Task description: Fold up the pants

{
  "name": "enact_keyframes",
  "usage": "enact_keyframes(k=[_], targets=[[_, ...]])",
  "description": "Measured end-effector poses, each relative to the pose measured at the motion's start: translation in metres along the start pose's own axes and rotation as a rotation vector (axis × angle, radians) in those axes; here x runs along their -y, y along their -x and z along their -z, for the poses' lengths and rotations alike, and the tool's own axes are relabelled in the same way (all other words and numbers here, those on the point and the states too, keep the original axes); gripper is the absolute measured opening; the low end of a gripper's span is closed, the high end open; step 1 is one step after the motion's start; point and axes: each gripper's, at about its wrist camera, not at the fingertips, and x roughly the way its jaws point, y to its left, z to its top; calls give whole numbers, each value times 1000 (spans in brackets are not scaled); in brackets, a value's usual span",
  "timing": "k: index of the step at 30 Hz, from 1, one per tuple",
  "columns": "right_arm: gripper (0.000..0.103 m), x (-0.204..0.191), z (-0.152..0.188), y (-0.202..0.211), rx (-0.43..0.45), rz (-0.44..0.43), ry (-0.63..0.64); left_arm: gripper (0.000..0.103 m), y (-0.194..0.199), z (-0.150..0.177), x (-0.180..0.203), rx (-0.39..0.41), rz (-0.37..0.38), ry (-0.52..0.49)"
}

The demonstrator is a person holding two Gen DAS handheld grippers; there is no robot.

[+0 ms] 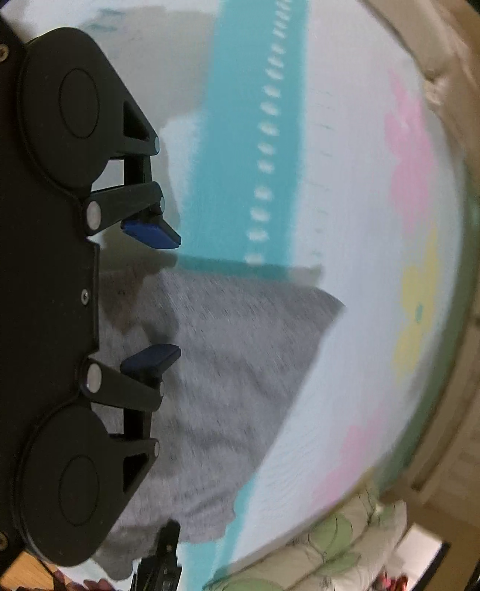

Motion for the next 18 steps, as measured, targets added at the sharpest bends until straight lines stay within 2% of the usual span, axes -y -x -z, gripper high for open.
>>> enact_keyframes(k=[3,8,10,12,13,14,16,18], targets=[[82,1,1,-3,17,-24,3,62,-1,1,-5,10,9,27],[85,-3,4,-10,53,-61,39,73,-12,1,9,37,-9,-46],[85,-9,5,-13,51,-58,84,73,-16,-1,15,44,-21,-62],[85,-12,4,-14,50,-65,100,76,-18,-5,14,44,4,-38],[85,-11,4,-16,49,-74,102,82,-20,-8,11,36,37,-13],[85,-10,4,-16,49,-83,104,84,-23,-11,8,25,71,8],[82,-9,3,-16,46,-92,107,83,-27,-19,7,3,116,29],[79,-10,2,-15,38,-91,122,73,-30,-23,9,-12,131,41]])
